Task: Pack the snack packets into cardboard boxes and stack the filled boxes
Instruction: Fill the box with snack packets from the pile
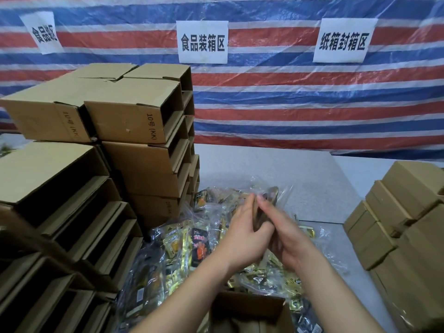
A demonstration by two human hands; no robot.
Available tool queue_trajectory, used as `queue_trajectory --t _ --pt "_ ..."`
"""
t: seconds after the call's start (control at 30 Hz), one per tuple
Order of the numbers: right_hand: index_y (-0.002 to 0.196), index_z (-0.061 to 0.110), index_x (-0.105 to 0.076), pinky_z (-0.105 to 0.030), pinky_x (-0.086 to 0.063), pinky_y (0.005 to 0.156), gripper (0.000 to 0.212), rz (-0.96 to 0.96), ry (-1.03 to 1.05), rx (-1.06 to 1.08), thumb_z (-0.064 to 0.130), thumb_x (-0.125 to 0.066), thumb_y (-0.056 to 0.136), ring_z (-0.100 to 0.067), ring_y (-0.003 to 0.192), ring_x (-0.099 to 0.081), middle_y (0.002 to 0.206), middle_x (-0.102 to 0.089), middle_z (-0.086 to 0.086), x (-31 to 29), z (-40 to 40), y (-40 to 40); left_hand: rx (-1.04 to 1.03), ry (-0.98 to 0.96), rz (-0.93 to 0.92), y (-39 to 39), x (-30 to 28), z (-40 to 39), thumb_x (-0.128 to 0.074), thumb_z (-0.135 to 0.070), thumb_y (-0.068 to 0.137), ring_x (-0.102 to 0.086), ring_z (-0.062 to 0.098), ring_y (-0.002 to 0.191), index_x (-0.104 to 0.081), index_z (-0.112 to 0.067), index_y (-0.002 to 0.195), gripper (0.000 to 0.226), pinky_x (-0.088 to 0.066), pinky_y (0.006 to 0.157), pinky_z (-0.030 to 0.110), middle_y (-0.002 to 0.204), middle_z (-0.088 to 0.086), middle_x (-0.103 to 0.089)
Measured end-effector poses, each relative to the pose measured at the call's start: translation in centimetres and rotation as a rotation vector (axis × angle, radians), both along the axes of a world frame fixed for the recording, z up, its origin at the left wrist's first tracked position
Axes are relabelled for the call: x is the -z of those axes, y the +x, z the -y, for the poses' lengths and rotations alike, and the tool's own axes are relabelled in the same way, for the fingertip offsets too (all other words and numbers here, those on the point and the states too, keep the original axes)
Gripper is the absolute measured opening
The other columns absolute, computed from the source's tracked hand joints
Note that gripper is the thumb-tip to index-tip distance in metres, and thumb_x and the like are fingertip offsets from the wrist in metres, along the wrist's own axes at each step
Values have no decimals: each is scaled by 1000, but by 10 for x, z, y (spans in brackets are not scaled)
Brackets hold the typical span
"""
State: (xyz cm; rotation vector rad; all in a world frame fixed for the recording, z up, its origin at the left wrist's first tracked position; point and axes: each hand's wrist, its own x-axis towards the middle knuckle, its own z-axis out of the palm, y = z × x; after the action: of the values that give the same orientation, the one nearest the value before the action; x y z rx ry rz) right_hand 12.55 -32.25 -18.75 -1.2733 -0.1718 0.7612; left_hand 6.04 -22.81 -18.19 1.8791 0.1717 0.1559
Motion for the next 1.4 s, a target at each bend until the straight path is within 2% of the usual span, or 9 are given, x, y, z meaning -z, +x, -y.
queue_trajectory --t 0.07,0.17,0.3,0.5,0.63,0.77,1.0,1.13,1.4 --pt "102 12 -79 -32 -59 78 74 -6 42 -25 59 -94 46 -30 105 -71 112 -72 -19 1 5 2 73 33 -62 -1 -1 -3 -46 -41 88 -39 21 139 -38 -27 146 60 -37 116 41 150 4 -40" --pt "107 9 -77 -30 -58 74 71 18 110 -60 48 -96 52 -32 102 -71 111 -71 -23 1 12 1 128 111 -99 -5 -6 -9 -45 -42 86 -17 1 142 -13 -28 159 81 -21 108 6 160 -13 -13" --pt "105 13 -78 -32 -59 72 46 16 150 29 38 -86 67 -30 98 -72 109 -72 -21 7 12 -2 174 148 -120 -5 -7 -19 -47 -45 89 -22 11 144 -18 -32 159 76 -33 116 35 159 -6 -17" --pt "117 10 -73 -44 -59 81 62 -124 298 10 43 -87 67 -34 108 -69 119 -69 -22 18 13 -5 171 474 -75 -7 1 -35 -25 -77 87 -16 13 148 -12 -47 155 76 -16 121 46 161 -6 -28" --pt "105 13 -77 -43 -59 76 60 -65 246 -14 44 -95 56 -33 92 -73 105 -73 -18 23 24 -3 131 253 -181 -20 37 -49 -34 -67 97 -16 11 151 -7 -38 158 73 -17 124 46 165 -10 -17" --pt "96 11 -79 -41 -61 79 70 83 86 -37 50 -98 42 -30 88 -73 99 -74 -17 33 40 -2 207 417 -407 -48 91 -64 -45 -54 100 -30 14 146 -24 -24 158 68 -22 121 33 161 -4 -31" --pt "118 21 -67 -29 -55 85 66 269 -186 -420 46 -90 62 -24 102 -70 114 -73 -7 46 52 -28 217 303 -571 -80 165 -68 -39 -45 105 -48 13 131 -50 -23 142 45 -35 107 21 144 -2 -53" --pt "98 41 -60 -7 -44 77 21 489 -453 -733 35 -73 83 13 85 -59 94 -65 34 57 40 -43 177 242 -552 -83 181 -66 -36 -44 106 -54 11 122 -58 -27 133 39 -42 106 29 135 -6 -59" --pt "94 46 -58 -30 -49 85 13 588 -817 -1142 51 -61 83 -9 94 -63 101 -67 14 135 21 -52 84 168 -504 -84 186 -61 -40 -47 104 -59 5 90 -60 -35 94 26 -48 80 24 94 -12 -64"
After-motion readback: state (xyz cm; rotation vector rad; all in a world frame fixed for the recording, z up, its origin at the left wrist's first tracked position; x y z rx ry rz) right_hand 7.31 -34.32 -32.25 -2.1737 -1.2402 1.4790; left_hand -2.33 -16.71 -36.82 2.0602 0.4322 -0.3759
